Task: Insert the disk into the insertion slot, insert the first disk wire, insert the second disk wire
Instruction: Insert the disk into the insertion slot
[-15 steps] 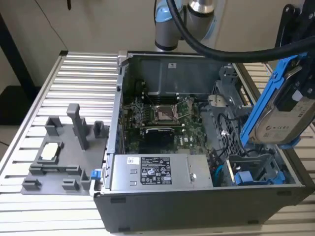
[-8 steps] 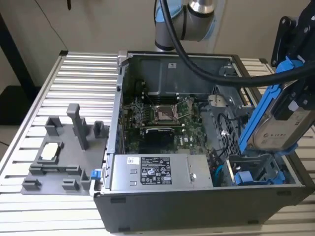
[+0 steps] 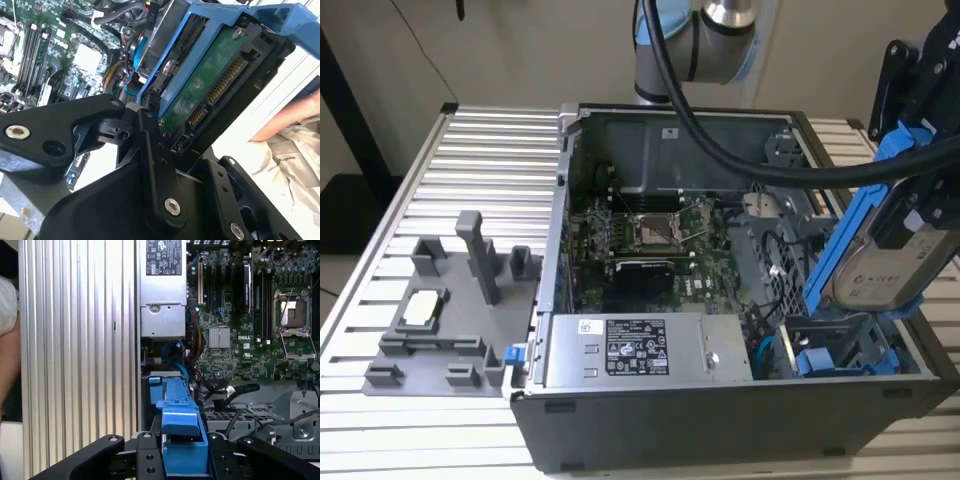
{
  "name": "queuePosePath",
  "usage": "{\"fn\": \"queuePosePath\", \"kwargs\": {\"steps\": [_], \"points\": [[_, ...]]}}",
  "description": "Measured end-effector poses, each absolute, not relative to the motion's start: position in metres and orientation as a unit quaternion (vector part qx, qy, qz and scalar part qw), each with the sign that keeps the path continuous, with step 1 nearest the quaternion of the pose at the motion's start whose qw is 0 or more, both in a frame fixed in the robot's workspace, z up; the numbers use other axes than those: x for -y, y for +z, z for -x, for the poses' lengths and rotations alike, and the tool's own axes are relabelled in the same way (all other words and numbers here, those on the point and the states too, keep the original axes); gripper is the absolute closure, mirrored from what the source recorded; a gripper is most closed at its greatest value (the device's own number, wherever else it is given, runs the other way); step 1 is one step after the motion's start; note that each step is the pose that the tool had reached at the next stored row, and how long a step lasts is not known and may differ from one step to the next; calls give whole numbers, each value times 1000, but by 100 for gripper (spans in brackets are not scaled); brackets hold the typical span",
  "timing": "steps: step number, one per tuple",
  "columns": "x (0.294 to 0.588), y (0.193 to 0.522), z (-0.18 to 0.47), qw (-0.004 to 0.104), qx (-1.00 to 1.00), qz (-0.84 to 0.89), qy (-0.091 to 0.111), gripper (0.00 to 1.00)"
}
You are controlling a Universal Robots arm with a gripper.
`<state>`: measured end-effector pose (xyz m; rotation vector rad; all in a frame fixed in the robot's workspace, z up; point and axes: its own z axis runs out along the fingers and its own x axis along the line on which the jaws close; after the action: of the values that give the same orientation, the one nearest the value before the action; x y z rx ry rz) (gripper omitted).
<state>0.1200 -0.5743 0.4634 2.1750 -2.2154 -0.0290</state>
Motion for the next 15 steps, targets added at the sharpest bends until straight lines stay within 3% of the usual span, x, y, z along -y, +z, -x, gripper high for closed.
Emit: {"fn": "queuePosePath", "kwargs": {"steps": [15], "points": [[575,444,-120,19,713,-700,-8,67]]}}
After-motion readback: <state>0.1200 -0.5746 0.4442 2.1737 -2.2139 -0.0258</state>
